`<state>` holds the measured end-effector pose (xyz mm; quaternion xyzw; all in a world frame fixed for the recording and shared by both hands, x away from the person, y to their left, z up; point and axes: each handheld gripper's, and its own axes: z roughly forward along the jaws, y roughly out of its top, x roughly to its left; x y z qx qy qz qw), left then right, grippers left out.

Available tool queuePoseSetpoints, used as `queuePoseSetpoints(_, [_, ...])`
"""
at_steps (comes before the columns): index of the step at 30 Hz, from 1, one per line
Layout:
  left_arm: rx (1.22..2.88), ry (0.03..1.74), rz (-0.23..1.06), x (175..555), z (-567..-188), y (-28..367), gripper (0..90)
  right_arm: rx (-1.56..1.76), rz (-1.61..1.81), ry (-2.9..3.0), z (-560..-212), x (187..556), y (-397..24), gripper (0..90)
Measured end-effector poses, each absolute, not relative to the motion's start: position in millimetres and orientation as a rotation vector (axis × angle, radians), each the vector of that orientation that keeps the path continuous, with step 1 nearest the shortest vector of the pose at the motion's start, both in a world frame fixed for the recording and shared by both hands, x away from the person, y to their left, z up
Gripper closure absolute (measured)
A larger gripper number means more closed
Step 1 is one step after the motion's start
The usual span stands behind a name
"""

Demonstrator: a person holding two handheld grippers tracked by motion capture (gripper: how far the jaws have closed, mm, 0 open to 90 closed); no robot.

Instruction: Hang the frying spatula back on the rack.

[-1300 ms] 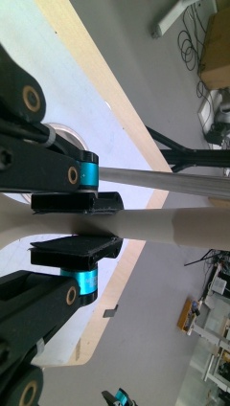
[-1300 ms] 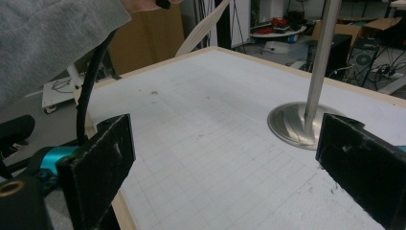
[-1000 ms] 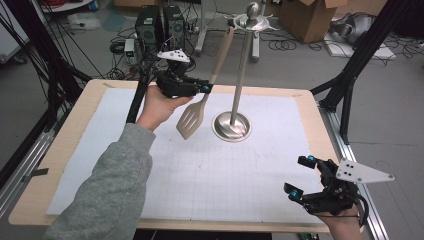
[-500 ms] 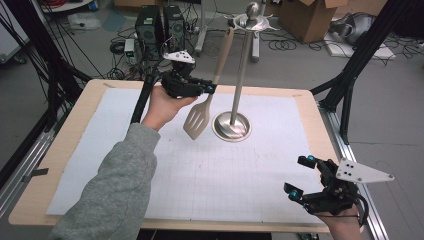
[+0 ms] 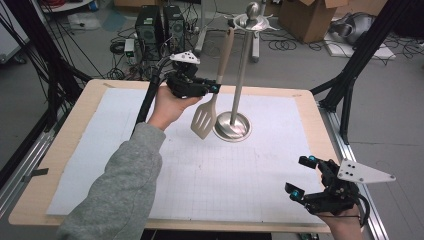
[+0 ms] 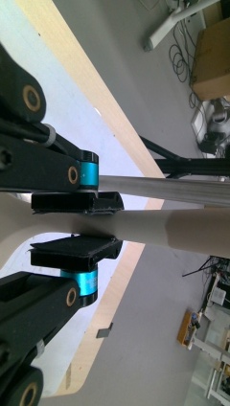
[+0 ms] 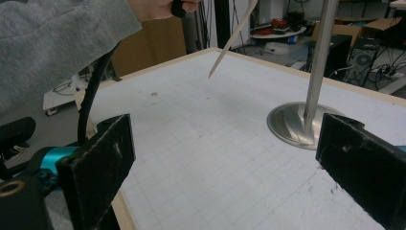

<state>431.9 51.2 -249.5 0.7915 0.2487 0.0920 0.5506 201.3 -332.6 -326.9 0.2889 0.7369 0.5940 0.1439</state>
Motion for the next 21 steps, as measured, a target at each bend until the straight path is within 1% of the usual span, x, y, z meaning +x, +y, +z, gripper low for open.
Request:
queuePoseSetpoints(10, [1.875,0.579,0.238,433.2,-250.9,50.4,77.0,0.833,1.71,2.123,-327.4,201.4,-332.4,5.0])
queuePoseSetpoints(14, [1.859,0.589,0.237,433.1,-251.1,49.5,75.2,0.83,1.71,2.122,-327.6,201.9,-332.4,5.0])
queuePoseSetpoints(17, [1.829,0.606,0.233,432.5,-248.2,52.5,68.5,0.831,1.711,2.124,-327.1,201.4,-332.6,5.0])
queuePoseSetpoints(19, [1.825,0.625,0.226,432.4,-246.7,55.2,59.7,0.832,1.71,2.122,-327.3,201.3,-332.5,5.0])
queuePoseSetpoints(21, [1.822,0.622,0.237,431.3,-246.0,58.0,54.1,0.828,1.708,2.122,-327.5,201.3,-332.1,5.0])
